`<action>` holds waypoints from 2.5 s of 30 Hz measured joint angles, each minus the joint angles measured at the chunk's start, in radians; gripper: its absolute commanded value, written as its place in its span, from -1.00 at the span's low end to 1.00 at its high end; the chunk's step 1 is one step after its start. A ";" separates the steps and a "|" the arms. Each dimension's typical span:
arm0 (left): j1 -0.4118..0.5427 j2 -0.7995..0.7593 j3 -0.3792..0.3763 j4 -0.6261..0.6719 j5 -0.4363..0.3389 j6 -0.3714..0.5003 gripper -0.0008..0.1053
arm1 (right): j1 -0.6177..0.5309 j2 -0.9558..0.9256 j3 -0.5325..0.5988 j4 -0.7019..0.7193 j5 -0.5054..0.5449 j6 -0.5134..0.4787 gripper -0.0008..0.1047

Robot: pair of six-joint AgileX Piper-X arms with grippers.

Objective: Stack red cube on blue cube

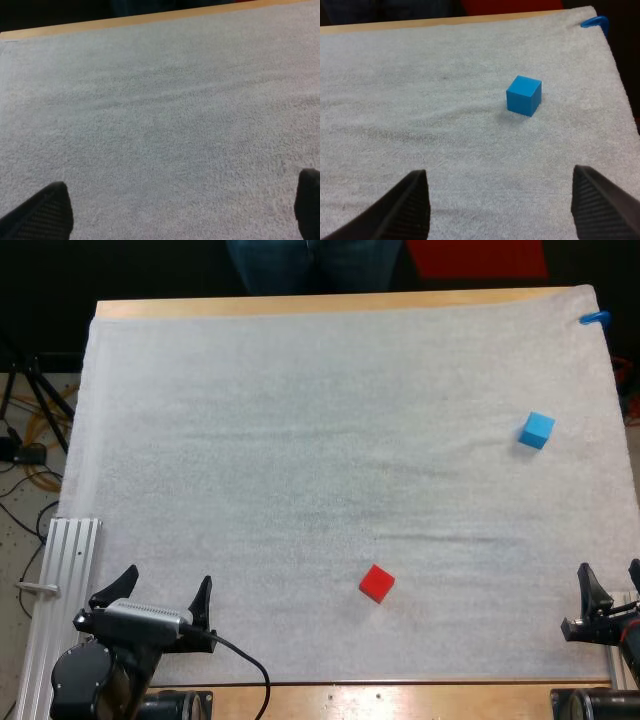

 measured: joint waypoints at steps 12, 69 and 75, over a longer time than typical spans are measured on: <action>-0.055 0.000 0.000 0.000 0.039 0.000 0.65 | 0.000 0.000 0.000 0.000 0.000 0.012 0.14; -0.731 0.397 -0.419 0.076 0.109 0.045 0.65 | 1.031 1.134 -0.612 0.155 0.108 -0.052 0.14; -0.731 0.397 -0.419 0.083 0.109 0.045 0.65 | 1.071 1.286 -0.612 0.091 0.108 -0.052 0.14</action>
